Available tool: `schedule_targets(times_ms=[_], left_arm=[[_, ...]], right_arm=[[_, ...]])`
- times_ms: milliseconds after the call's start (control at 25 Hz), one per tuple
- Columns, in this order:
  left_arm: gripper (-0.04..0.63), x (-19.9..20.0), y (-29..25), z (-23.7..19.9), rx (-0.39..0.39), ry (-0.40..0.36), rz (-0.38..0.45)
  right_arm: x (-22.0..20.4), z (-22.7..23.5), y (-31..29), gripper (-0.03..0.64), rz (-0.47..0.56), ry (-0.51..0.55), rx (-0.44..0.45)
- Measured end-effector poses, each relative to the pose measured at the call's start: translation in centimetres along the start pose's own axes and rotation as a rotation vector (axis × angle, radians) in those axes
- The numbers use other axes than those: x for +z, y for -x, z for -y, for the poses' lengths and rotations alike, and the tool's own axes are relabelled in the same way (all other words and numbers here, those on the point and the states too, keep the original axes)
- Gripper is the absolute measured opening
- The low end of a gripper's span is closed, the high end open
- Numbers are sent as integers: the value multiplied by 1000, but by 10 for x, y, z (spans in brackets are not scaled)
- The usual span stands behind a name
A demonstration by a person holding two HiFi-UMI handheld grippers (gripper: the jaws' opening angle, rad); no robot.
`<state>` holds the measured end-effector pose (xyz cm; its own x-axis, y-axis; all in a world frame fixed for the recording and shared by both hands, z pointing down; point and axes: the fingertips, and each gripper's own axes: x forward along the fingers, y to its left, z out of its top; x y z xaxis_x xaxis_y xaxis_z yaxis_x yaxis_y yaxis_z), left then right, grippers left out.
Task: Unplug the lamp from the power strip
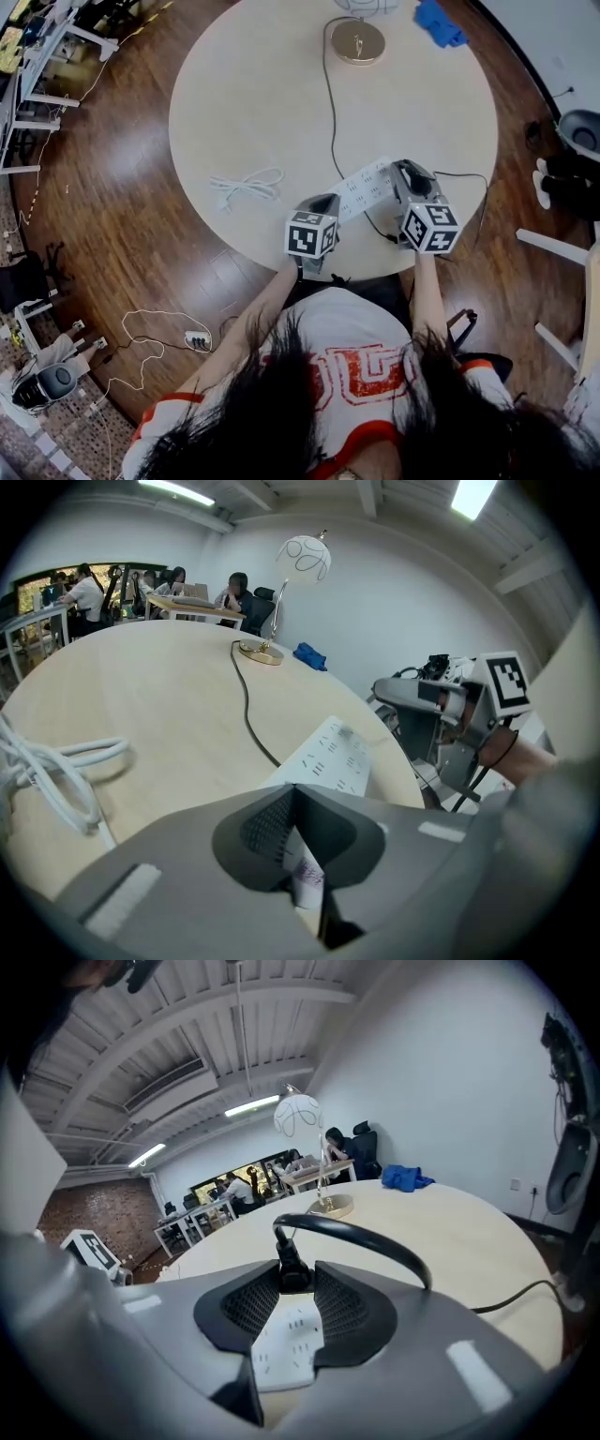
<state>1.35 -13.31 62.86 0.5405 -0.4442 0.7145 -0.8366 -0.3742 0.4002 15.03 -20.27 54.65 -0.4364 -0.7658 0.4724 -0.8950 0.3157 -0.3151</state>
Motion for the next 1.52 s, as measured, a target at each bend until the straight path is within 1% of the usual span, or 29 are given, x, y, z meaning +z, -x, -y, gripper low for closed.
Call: schedule_targets(times_ms=[120, 200, 320, 440, 560, 600, 680, 720, 840, 920, 1080, 1280, 1360, 1400, 1520], left_arm=[[0, 1, -1, -1, 0, 0, 4], [0, 2, -1, -2, 0, 2, 7], [0, 2, 0, -2, -2, 0, 7], [0, 2, 0, -2, -3, -5, 6], [0, 1, -2, -2, -7, -22, -1], [0, 1, -2, -2, -9, -27, -4], [0, 1, -3, -3, -13, -30, -10], [0, 1, -2, -4, -13, -30, -15], [0, -2, 0, -5, -10, -57, -44], [0, -1, 5, -4, -10, -82, -47], [0, 13, 16, -1, -26, -77, 6], [0, 31, 33, 7, -58, -87, 70], [0, 36, 39, 10, -75, -92, 90], [0, 38, 42, 11, -84, -95, 98], [0, 40, 50, 14, -113, -110, 115]], right_arm=[[-18, 23, 8, 118, -59, 10, -71], [-30, 31, 12, 120, -100, 6, -97], [-49, 36, 16, 121, -164, 0, -120], [-66, 36, 16, 126, -222, 28, -140], [-76, 35, 15, 132, -242, 60, -155], [-79, 35, 14, 143, -246, 59, -157], [-82, 34, 15, 183, -254, 38, -158], [-83, 34, 16, 190, -256, 21, -155], [-84, 32, 24, 195, -253, -43, -141], [-86, 31, 30, 195, -251, -82, -134], [-96, 29, 42, 195, -257, -136, -139], [-112, 26, 60, 193, -281, -160, -185], [-112, 24, 66, 180, -265, -179, -199], [-111, 22, 68, 157, -253, -190, -204], [-102, 13, 73, 40, -194, -221, -215]])
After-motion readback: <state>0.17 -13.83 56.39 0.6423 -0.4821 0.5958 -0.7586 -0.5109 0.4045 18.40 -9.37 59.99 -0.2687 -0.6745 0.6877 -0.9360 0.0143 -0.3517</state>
